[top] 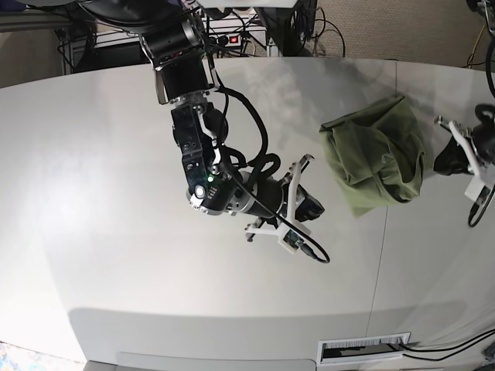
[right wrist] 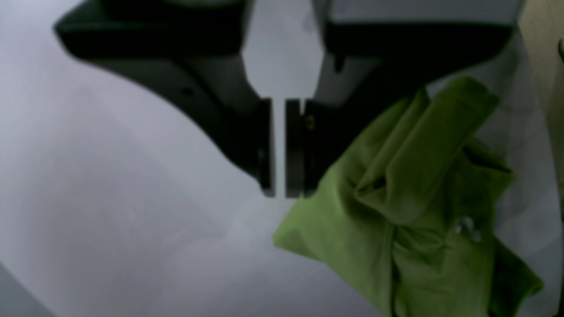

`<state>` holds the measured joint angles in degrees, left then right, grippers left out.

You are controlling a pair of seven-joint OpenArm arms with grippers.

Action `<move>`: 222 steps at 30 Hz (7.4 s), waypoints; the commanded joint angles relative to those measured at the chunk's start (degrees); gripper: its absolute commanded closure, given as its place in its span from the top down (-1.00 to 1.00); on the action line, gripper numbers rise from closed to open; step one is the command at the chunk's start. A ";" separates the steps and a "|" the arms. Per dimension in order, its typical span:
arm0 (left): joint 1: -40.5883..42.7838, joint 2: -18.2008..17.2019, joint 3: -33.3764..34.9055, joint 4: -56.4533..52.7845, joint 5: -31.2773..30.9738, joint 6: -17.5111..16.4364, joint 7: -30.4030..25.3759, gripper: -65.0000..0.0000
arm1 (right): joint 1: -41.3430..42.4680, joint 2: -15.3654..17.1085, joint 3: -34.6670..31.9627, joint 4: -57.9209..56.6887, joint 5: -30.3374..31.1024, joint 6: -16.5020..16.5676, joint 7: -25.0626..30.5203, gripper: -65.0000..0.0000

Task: Fold the T-shirt properly
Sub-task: 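Press and adjust the folded bundle with the left gripper, then grasp the bundle edge with the left gripper and drag it along the table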

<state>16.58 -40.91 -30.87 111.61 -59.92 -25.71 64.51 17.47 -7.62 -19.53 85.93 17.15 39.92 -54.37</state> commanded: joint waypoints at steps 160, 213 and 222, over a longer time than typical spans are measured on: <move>10.47 12.50 -4.24 5.18 32.70 6.56 -18.45 -1.00 | 1.42 -0.33 0.13 0.96 2.93 0.08 0.00 -0.87; 19.63 22.93 6.82 -1.16 28.81 -2.03 -26.05 -1.00 | 9.22 -0.52 -9.66 -3.17 -4.79 0.08 13.70 -1.00; 19.63 18.78 7.76 -2.01 31.91 1.70 -27.10 -1.00 | 9.25 -0.50 -9.66 -3.17 -4.79 0.08 15.58 -1.00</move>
<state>35.97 -21.45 -22.72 108.68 -27.38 -23.77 38.46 24.95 -7.51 -29.32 81.95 11.60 40.14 -40.73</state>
